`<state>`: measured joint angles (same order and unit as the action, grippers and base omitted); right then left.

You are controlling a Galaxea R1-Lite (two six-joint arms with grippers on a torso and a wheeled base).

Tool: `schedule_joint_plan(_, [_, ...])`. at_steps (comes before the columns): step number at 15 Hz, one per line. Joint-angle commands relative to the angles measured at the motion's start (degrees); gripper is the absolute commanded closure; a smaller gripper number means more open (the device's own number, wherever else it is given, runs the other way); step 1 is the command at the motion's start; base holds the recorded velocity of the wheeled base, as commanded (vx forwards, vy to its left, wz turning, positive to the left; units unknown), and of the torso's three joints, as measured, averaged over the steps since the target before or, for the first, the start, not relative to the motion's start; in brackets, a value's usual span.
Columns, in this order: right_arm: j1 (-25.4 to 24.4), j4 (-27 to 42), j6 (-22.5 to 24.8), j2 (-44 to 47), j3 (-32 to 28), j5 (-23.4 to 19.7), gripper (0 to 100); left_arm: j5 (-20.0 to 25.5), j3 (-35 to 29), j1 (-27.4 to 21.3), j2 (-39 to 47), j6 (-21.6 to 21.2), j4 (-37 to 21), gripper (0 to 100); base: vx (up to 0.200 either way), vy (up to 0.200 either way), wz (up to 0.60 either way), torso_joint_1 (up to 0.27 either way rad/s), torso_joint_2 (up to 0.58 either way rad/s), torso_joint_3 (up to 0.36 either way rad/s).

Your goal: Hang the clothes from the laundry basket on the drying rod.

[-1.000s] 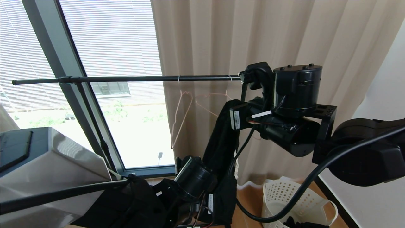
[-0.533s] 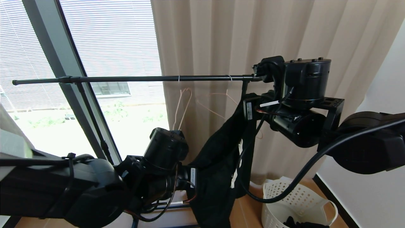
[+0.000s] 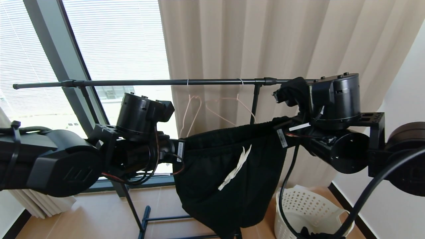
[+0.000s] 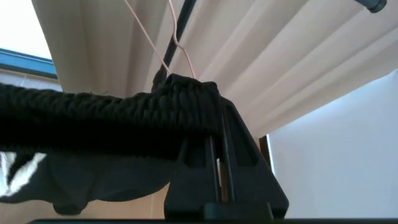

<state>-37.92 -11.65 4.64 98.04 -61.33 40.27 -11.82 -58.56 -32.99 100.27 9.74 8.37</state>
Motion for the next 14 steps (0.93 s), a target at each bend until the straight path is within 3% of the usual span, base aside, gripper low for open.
schedule_joint_plan(1, [-1.2, 2.8, 0.0, -3.2, 1.3, 0.0, 100, -0.1, -3.3, 0.9, 0.0, -0.6, -2.0, 100, 0.000, 0.000, 0.00, 0.000, 0.00, 0.000])
schedule_joint_plan(4, [-4.0, 8.5, -0.2, -4.0, 1.5, -0.4, 100, -0.4, -4.4, 1.9, 2.0, -1.7, -2.3, 100, 0.000, 0.000, 0.00, 0.000, 0.00, 0.000])
schedule_joint_plan(8, [-6.1, 8.3, -0.6, -0.7, 1.1, -0.4, 100, -0.4, -3.9, 2.8, 2.6, -2.5, -2.3, 100, 0.000, 0.000, 0.00, 0.000, 0.00, 0.000])
schedule_joint_plan(14, [2.8, 8.2, -0.4, 1.3, -0.5, -0.2, 100, 0.1, 1.7, 6.5, -1.0, -2.9, -2.0, 100, 0.000, 0.000, 0.00, 0.000, 0.00, 0.000])
